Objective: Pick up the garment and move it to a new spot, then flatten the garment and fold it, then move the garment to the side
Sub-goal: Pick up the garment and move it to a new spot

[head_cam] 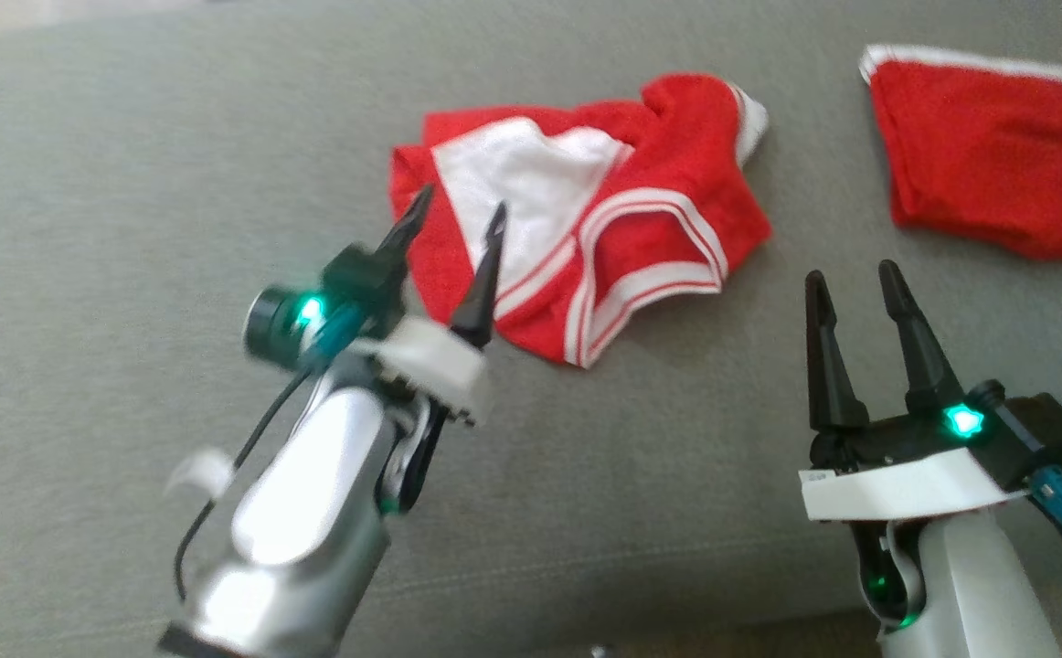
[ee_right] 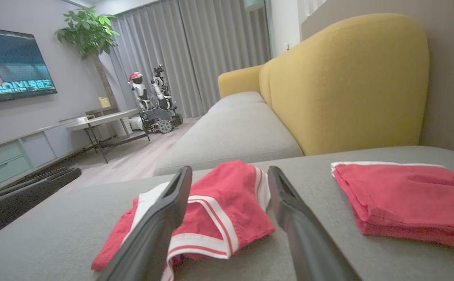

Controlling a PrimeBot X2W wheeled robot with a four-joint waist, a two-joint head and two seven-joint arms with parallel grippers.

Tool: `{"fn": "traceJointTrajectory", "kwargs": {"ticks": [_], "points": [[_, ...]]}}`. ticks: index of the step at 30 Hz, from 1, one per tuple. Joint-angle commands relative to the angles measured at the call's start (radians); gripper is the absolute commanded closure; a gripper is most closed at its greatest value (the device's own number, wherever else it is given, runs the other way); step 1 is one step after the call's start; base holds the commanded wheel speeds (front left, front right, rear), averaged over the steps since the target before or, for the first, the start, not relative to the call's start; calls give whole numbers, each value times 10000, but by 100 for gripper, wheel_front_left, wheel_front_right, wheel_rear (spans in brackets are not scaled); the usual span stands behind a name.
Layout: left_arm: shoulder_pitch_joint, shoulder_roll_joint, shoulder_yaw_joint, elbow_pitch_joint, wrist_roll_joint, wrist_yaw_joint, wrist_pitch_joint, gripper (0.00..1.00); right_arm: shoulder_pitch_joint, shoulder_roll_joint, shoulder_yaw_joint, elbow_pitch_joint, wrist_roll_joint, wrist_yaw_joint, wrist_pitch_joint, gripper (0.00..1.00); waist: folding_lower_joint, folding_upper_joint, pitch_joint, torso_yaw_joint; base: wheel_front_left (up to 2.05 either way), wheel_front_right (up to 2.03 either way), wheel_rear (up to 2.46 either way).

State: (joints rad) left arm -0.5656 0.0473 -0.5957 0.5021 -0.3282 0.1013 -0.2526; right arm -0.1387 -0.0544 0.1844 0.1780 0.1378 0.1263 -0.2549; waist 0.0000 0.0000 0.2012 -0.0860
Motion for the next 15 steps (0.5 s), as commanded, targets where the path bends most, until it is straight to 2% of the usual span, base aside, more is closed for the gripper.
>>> {"fn": "traceJointTrajectory", "kwargs": {"ticks": [1,4,7,11,15], "points": [[-35,197,539,-619,46,127,-89,0,-5,41,228,-280,-54,44,-69,0,0,0,-848,807,0,0,0],[1134,366,1269,-1685,320,494,-90,0,262,41,138,-142,-71,44,-69,0,0,0,-1319,1101,0,0,0],[2378,440,1833,-2576,606,676,-90,0,672,41,33,-15,20,44,-69,0,0,0,-1842,1331,0,0,0],[3680,505,2452,-3634,967,730,-90,0,949,41,-17,17,89,44,-69,0,0,0,-2048,1457,0,0,0],[4729,435,3006,-4703,1251,493,-91,0,1142,41,-153,-61,11,44,-69,0,0,0,-2119,1491,0,0,0]]}}
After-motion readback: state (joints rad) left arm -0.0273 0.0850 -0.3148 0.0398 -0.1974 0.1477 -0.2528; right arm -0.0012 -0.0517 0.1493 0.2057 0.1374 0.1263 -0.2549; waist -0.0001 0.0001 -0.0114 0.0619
